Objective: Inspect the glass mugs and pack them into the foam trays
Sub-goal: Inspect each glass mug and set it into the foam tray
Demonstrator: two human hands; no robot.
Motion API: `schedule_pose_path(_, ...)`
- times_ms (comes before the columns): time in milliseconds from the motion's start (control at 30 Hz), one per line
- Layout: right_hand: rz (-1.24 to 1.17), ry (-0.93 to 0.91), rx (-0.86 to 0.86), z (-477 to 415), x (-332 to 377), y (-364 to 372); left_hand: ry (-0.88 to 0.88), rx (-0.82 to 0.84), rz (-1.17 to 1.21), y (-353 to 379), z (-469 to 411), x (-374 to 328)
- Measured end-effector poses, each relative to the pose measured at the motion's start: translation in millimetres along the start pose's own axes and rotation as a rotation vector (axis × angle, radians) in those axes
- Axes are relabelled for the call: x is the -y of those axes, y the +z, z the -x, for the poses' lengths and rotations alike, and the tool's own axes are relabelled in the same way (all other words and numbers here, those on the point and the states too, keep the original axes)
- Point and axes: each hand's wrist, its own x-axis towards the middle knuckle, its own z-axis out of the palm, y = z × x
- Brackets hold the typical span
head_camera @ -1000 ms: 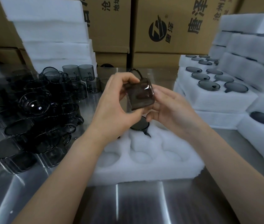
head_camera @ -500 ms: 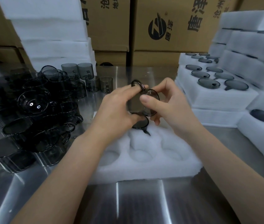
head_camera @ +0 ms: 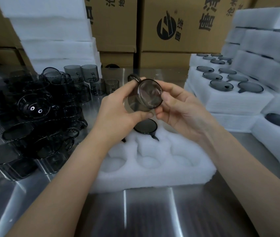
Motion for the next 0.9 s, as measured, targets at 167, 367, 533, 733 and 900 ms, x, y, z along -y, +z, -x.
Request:
schedule_pose_path(167, 0.282, -0.078, -0.075, -1.0, -4.5, 2.5, -0.031, 0.019, -0.031, 1.4, -0.3, 1.6)
schedule_pose_path(367, 0.531, -0.162, -0.247, -0.7, -8.4, 5.2, 0.076, 0.057, -0.195, 4.3, 0.1, 0.8)
schedule_pose_path(533, 0.499, -0.2, -0.308, -0.1, -6.7, 5.7, 0.141, 0.094, -0.199, 7.0, -0.6, 1.4)
schedule_pose_path(733, 0.197, 0.068, -0.222, -2.7, -4.2, 5.5, 0.136, 0.085, -0.109, 9.2, 0.3, 5.4)
schedule_pose_path(900, 0.179, 0.151, -0.123, -6.1, -4.1, 2.7, 0.198, 0.181, -0.087, 7.1, 1.6, 4.7)
